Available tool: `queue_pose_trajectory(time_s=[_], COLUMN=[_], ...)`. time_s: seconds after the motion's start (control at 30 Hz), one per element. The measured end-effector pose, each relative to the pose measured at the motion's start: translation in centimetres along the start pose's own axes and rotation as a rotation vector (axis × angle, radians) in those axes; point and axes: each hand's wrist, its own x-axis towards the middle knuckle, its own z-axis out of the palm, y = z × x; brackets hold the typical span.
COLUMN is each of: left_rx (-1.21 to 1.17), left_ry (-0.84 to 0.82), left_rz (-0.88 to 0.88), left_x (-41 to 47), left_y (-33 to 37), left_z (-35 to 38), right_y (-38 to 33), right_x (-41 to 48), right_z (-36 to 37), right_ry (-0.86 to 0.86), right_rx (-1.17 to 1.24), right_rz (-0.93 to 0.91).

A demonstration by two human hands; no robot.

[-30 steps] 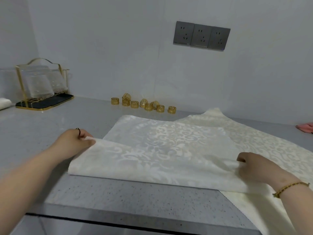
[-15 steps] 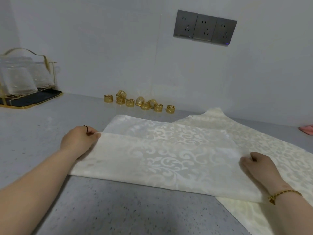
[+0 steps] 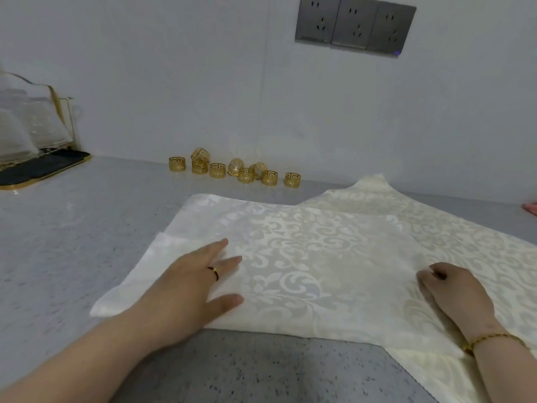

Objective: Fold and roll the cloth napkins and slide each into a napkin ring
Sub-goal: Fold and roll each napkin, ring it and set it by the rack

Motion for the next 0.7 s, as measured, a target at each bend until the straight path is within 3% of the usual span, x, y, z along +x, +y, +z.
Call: queue_pose_trajectory(time_s=[0.1, 0.4, 0.53, 0.6, 0.7], left_rx=[0.091, 0.117, 0.128, 0.130, 0.151], left_ry=[-0.071, -0.049, -0.064, -0.076, -0.066], left_rz=[-0.006, -0.078, -0.090, -0.086, -0.079], left_x=[0.4, 0.9, 1.0, 1.1, 1.1], left_y=[-0.5, -1.0, -0.9, -0.9, -0.8], left_z=[1.1, 1.4, 1.5, 1.7, 1.6], right_y=[-0.1, -0.9, -1.7, -2.4, -4.6], right_x=[-0.2, 0.9, 1.0, 0.3, -2.6], right_z=[-0.1, -1.3, -1.2, -0.8, 0.7], right_ry=[-0.003, -0.159, -0.181, -0.099, 0.096], right_rx=[0.032, 0.096, -0.119, -0.334, -0.481], right_rz=[-0.013, 0.089, 0.094, 0.091, -0.153])
